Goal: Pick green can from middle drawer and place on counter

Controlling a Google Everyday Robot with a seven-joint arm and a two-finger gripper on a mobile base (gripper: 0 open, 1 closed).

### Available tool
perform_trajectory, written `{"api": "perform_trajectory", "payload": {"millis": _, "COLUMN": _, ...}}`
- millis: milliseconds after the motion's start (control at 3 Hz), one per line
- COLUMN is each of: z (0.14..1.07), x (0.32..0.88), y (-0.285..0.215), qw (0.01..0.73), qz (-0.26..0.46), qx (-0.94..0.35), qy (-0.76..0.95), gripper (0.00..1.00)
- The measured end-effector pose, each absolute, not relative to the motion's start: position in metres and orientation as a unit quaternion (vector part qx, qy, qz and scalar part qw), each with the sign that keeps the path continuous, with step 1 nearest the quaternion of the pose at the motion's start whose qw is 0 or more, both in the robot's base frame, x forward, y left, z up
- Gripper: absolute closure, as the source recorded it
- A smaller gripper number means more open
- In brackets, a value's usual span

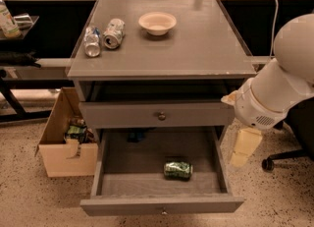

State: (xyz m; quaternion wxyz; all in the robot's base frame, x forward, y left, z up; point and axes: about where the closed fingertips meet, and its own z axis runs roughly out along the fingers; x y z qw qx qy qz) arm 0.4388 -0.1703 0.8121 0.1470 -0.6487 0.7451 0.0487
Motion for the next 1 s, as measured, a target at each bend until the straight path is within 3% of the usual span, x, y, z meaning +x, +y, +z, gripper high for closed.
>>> {"api": "perform_trajectory", "payload": {"millis": 1000, "z": 0.752, "x": 0.441, "y": -0.173, "qw": 0.155, "qz": 0.065, "qx": -0.666, "qy": 0.727, "gripper": 0.0}}
